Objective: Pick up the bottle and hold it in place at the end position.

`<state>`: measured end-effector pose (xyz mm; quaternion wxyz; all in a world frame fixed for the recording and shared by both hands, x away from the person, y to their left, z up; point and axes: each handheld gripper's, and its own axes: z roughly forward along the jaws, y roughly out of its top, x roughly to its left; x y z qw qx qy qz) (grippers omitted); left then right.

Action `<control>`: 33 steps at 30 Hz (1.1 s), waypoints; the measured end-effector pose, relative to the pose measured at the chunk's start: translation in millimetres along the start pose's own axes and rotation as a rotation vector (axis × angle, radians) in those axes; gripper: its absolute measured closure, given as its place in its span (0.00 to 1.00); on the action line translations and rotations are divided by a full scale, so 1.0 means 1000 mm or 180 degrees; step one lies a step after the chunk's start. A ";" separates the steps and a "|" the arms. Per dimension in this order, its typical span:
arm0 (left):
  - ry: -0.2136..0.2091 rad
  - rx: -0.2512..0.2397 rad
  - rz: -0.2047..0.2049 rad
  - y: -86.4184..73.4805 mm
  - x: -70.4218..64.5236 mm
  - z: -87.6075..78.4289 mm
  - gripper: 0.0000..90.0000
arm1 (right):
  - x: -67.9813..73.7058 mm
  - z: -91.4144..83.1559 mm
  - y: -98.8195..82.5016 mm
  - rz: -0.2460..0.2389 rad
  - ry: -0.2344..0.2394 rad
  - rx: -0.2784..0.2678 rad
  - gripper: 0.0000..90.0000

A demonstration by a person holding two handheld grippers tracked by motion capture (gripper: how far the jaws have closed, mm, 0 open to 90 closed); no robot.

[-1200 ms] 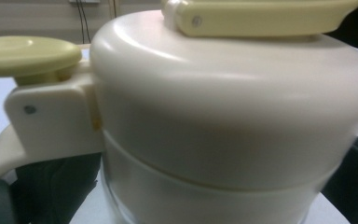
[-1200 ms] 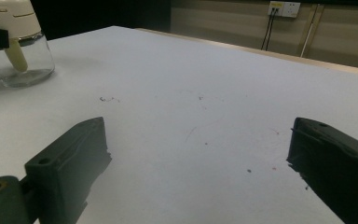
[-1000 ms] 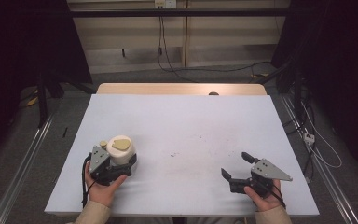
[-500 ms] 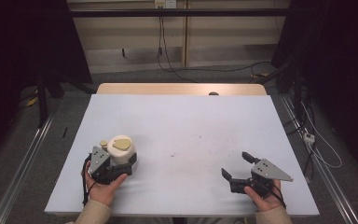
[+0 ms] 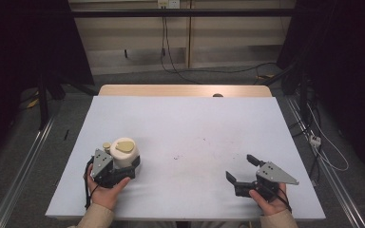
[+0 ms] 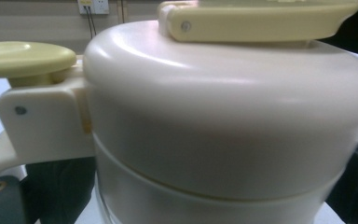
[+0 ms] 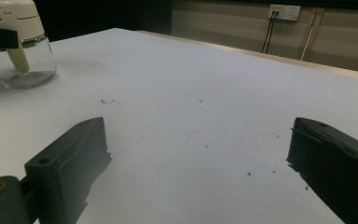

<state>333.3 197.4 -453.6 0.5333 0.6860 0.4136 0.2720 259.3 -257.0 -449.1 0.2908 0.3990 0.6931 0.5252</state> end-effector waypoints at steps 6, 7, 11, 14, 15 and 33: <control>-0.0001 -0.0013 0.0021 0.001 0.000 0.005 0.05 | 0.000 0.000 0.000 0.0002 -0.0006 0.0008 0.05; -0.0004 -0.0009 0.0021 0.002 0.000 0.005 0.05 | 0.000 0.000 0.000 0.0001 -0.0001 0.0008 0.05; 0.0010 -0.0017 -0.0017 0.002 0.000 0.006 0.06 | 0.000 0.000 0.000 -0.0001 -0.0001 0.0009 0.05; 0.0021 -0.0006 0.0036 0.003 -0.002 0.006 0.06 | 0.000 0.000 0.000 0.0003 -0.0008 0.0005 0.05; 0.0023 -0.0004 0.0057 0.004 -0.002 0.006 0.06 | 0.000 0.000 0.000 0.0004 -0.0006 0.0001 0.05; -0.0085 -0.0224 -0.0033 0.014 -0.001 0.001 0.06 | 0.000 0.000 0.000 0.0001 -0.0003 -0.0012 0.05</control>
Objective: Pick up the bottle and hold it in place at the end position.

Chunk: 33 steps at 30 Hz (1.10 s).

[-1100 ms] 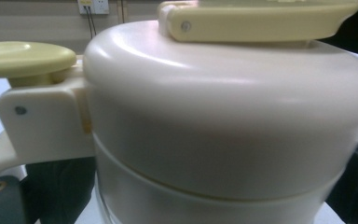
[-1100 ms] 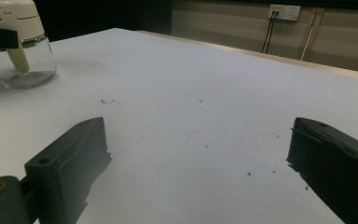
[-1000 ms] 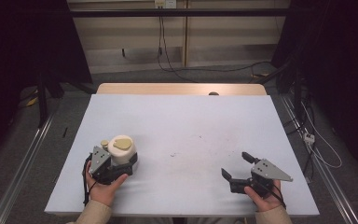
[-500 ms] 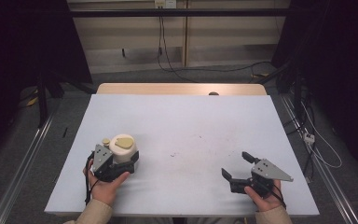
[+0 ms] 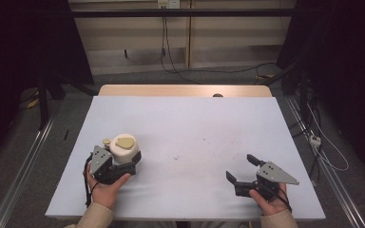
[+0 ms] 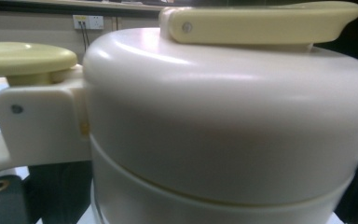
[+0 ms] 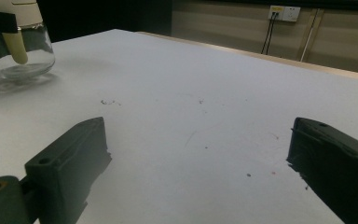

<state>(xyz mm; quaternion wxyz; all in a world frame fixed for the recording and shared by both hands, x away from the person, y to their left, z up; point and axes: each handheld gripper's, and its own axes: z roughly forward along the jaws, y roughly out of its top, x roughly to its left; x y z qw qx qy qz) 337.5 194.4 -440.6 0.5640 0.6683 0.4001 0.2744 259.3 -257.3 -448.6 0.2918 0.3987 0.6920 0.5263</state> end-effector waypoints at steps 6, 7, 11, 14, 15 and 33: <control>-0.0004 -0.0069 -0.0003 0.005 0.000 0.002 0.07 | 0.000 0.000 0.000 -0.0007 0.0002 -0.0013 0.05; -0.0005 -0.0082 0.0004 0.006 0.000 0.002 0.07 | 0.000 0.000 0.000 -0.0008 0.0002 -0.0015 0.05; -0.0001 -0.0108 0.0043 0.009 0.000 0.003 0.07 | 0.000 0.000 0.000 -0.0008 0.0006 -0.0016 0.05; -0.0015 -0.0119 0.0044 0.011 -0.001 0.005 0.07 | 0.000 -0.001 0.000 -0.0004 0.0006 -0.0017 0.05; -0.0015 -0.0122 0.0042 0.011 -0.001 0.005 0.07 | 0.000 -0.001 0.000 -0.0005 0.0005 -0.0017 0.05; -0.0114 -0.0109 0.0040 0.019 -0.008 0.024 0.07 | 0.000 -0.001 0.001 -0.0012 0.0019 -0.0026 0.05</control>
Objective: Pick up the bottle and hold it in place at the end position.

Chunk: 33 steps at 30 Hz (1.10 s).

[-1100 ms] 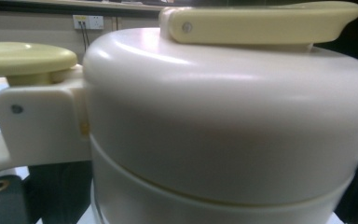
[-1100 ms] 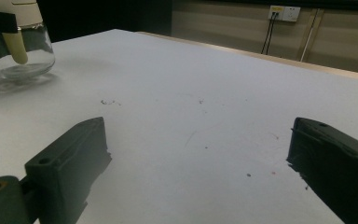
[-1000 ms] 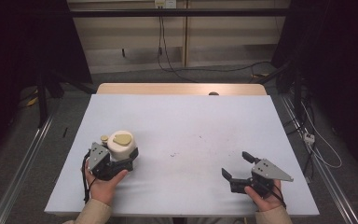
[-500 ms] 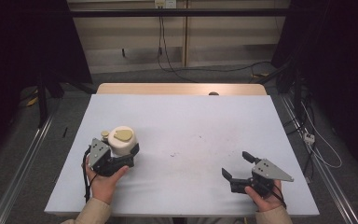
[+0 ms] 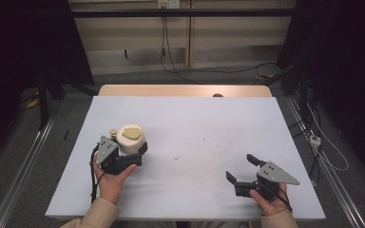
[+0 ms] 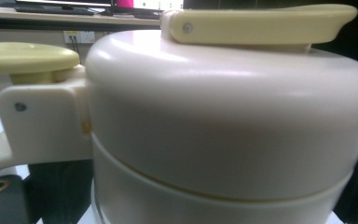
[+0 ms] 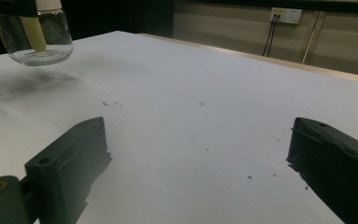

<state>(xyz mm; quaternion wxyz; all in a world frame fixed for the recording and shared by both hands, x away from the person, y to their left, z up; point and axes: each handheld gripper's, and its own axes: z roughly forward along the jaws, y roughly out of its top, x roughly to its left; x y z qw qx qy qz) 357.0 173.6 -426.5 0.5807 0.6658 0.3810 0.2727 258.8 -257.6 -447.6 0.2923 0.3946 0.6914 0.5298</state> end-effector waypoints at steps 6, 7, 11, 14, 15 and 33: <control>-0.0033 0.0014 0.0036 0.001 -0.003 0.006 0.07 | 0.000 0.000 0.000 -0.0002 0.0005 -0.0002 0.05; -0.0042 0.0011 0.0027 0.002 -0.004 0.007 0.07 | 0.000 0.000 0.000 -0.0004 0.0008 -0.0001 0.05; -0.0079 0.0006 0.0029 0.004 -0.006 0.010 0.07 | 0.000 0.000 0.000 -0.0006 0.0011 0.0000 0.05; -0.0107 -0.0015 0.0026 0.006 -0.008 0.012 0.07 | 0.000 0.000 0.000 -0.0005 0.0007 -0.0001 0.05; -0.0123 -0.0016 0.0015 0.006 -0.009 0.013 0.07 | 0.000 0.000 0.000 -0.0006 0.0008 0.0002 0.05; -0.0229 -0.0002 0.0064 0.012 -0.018 0.031 0.07 | 0.000 0.000 0.000 -0.0016 0.0019 0.0002 0.05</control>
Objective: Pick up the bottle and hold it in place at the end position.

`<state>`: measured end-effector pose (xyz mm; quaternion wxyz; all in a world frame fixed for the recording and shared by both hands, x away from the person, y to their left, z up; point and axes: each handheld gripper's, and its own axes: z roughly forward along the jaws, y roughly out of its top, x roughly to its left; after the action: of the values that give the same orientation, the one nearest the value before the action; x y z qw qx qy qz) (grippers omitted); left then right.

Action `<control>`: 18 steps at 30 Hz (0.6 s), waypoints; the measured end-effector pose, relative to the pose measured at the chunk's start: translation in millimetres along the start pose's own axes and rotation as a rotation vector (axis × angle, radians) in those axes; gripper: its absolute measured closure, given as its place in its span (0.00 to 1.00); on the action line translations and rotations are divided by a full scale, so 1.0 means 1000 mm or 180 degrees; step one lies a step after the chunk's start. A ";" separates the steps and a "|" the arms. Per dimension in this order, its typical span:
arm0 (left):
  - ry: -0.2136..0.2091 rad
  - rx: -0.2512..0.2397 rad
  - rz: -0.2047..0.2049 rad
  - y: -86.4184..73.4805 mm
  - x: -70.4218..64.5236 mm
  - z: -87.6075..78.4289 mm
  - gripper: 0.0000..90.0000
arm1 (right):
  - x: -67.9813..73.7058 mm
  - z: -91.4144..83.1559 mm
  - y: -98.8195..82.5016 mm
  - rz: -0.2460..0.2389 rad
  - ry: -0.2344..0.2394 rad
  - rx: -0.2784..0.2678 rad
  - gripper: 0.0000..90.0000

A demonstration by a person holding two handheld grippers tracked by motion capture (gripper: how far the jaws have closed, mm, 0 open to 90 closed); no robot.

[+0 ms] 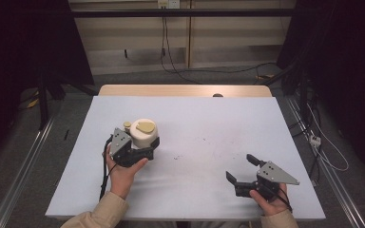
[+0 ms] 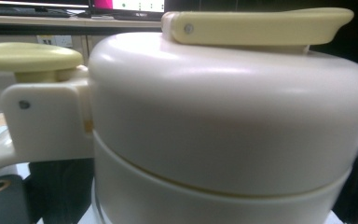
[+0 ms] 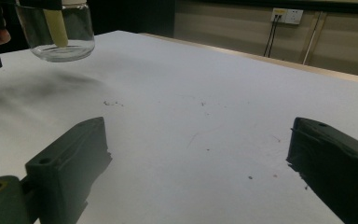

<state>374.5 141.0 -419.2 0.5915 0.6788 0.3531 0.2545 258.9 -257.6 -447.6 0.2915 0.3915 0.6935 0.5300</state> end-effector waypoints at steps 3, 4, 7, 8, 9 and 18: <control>-0.0017 0.0001 -0.0017 0.000 -0.001 0.003 0.07 | 0.000 0.000 0.000 -0.0001 -0.0003 0.0000 0.05; -0.0017 0.0011 -0.0012 -0.001 -0.001 0.004 0.07 | 0.000 0.000 0.000 -0.0001 -0.0004 0.0001 0.05; -0.0019 0.0010 -0.0050 -0.001 -0.002 0.007 0.07 | 0.000 0.000 0.000 -0.0003 -0.0003 -0.0002 0.05; -0.0020 0.0008 -0.0068 -0.001 -0.002 0.008 0.07 | 0.000 0.000 0.000 -0.0002 0.0000 -0.0002 0.05; -0.0023 0.0004 -0.0072 -0.001 -0.002 0.009 0.07 | 0.000 0.000 0.000 -0.0001 0.0002 0.0001 0.05; -0.0061 0.0005 -0.0055 0.001 -0.004 0.018 0.07 | 0.000 0.000 0.000 -0.0001 0.0007 -0.0002 0.05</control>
<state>385.7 126.7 -421.4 0.5964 0.6786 0.3534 0.2426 259.0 -257.8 -447.6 0.2909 0.3906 0.6937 0.5306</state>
